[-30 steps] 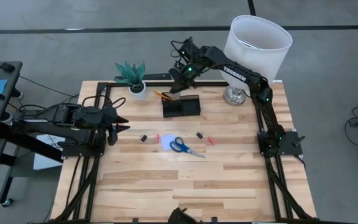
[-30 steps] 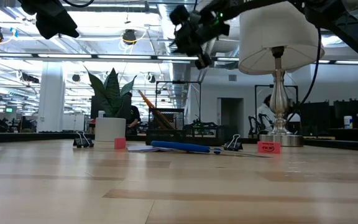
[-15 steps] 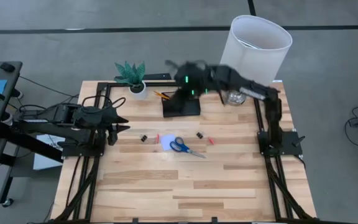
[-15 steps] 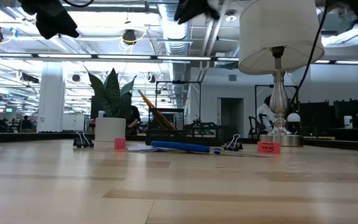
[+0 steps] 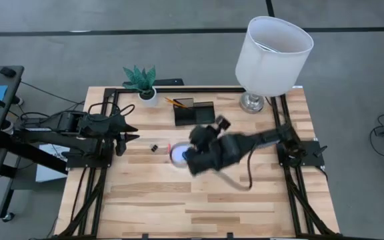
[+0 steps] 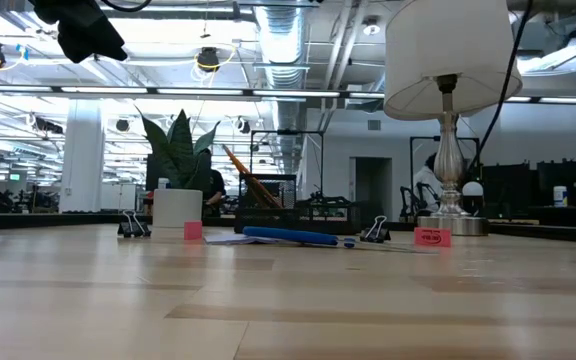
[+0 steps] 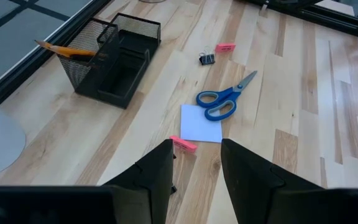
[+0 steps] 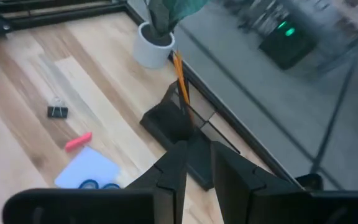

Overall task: Pick and place office supplies into organizer
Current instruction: Put the scissor into the desk organizer

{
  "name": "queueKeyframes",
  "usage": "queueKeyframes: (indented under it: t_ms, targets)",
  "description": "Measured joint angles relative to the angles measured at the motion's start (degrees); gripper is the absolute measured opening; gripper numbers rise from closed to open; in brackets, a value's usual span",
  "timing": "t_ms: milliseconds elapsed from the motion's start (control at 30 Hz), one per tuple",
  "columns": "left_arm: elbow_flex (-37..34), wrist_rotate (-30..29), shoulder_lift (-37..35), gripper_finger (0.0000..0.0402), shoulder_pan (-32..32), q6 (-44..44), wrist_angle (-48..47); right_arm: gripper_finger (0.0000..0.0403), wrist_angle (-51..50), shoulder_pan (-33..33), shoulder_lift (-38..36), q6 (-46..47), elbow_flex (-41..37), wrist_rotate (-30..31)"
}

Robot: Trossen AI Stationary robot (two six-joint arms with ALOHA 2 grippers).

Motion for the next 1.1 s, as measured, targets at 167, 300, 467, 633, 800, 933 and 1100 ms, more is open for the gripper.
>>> queueKeyframes:
  t_ms: [167, 300, 467, 633, 800, 933, 1100]
  targets:
    - [0.01, 0.00, 0.00, 0.0126, 0.01, 0.00, 0.01, 0.0067, 0.02, 5.17, 5.72, 8.66, -0.06, 8.09]
    - [-0.01, 0.00, 0.00, 0.0126, 0.01, 0.00, 0.01, 0.0067, -0.25, 8.26, 10.20, 15.70, -0.06, 11.16]
    - [0.00, 0.00, 0.00, 0.0126, -0.01, 0.00, 0.00, 0.0067, -0.29, 11.27, 13.05, 17.35, -0.06, 16.42]
    - [0.01, 0.00, 0.00, 0.0126, -0.01, 0.00, 0.01, 0.0067, -0.33, 13.58, 12.95, 10.52, -1.32, 19.04]
    - [0.01, 0.00, 0.00, 0.0126, 0.00, 0.00, -0.01, 0.0067, -0.31, 15.96, 12.97, 7.21, -8.52, 28.64]
    - [0.01, 0.00, 0.00, 0.0126, 0.00, 0.00, 0.01, 0.0067, 0.01, 15.26, 7.21, 10.17, -16.57, 31.06]
    - [0.01, 0.00, 0.00, 0.0126, 0.01, 0.00, 0.01, 0.0067, 5.11, 11.85, 3.09, 12.87, -26.86, 35.88]
